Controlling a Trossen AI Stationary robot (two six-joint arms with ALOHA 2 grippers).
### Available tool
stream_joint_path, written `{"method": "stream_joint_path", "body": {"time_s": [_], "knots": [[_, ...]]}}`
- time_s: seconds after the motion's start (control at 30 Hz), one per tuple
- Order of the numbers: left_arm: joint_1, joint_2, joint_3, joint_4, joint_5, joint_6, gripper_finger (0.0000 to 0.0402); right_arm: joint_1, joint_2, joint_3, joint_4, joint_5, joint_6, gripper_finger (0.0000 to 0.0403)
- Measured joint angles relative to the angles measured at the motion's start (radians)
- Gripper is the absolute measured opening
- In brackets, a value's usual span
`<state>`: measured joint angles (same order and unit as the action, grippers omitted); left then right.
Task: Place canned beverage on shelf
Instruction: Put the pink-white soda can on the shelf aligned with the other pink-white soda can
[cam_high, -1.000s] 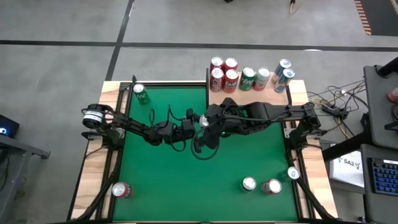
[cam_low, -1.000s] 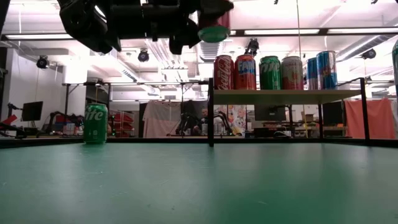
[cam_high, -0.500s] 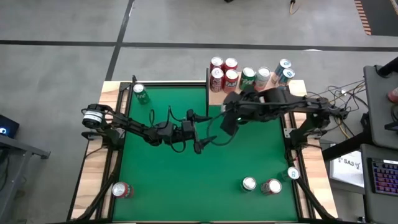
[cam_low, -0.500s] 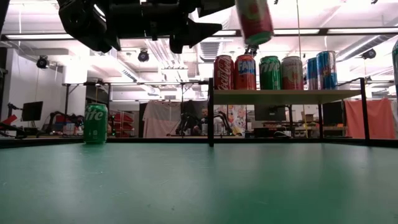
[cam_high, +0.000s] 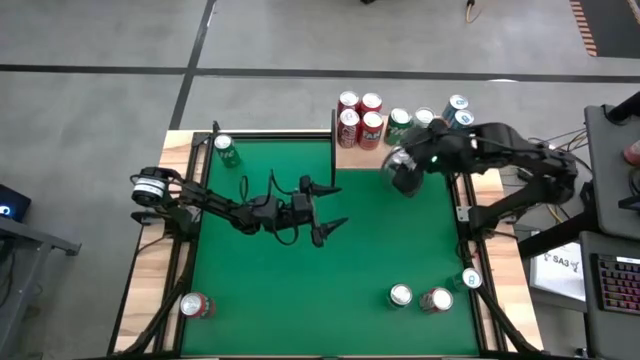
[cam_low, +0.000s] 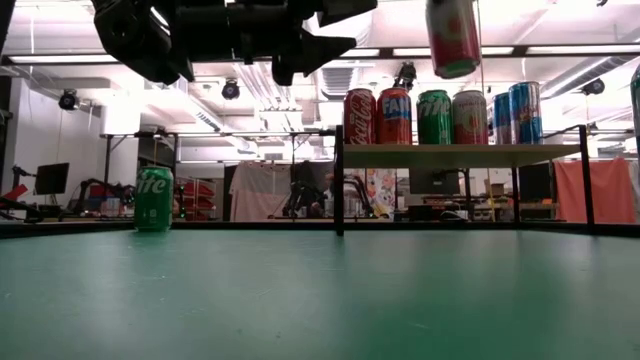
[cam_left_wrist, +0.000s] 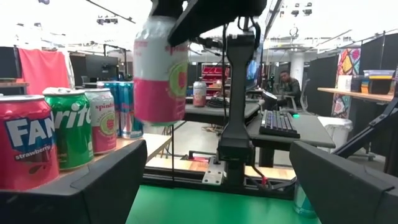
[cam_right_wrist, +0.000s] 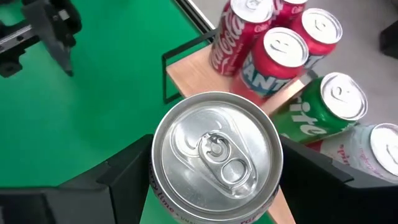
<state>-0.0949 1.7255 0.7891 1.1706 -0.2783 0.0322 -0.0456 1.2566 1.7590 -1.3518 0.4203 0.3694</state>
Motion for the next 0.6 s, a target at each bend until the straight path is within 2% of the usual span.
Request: {"method": "stream_joint_path", "body": {"time_s": [0.2,0.37,0.6], "knots": [[-0.008,-0.021,0.000,0.007,0.000,0.000,0.0379,-0.149,-0.153,-0.224,0.155,-0.143,-0.098,0.0279],[-0.022,-0.059,0.000,-0.011,0.000,0.000,0.0379,-0.268,-0.245,-0.357,0.205,-0.177,-0.104,0.0279],[-0.051,-0.124,-0.011,-0.029,0.000,0.003,0.0377,-0.407,-0.304,-0.465,0.282,-0.185,-0.078,0.0279]]}}
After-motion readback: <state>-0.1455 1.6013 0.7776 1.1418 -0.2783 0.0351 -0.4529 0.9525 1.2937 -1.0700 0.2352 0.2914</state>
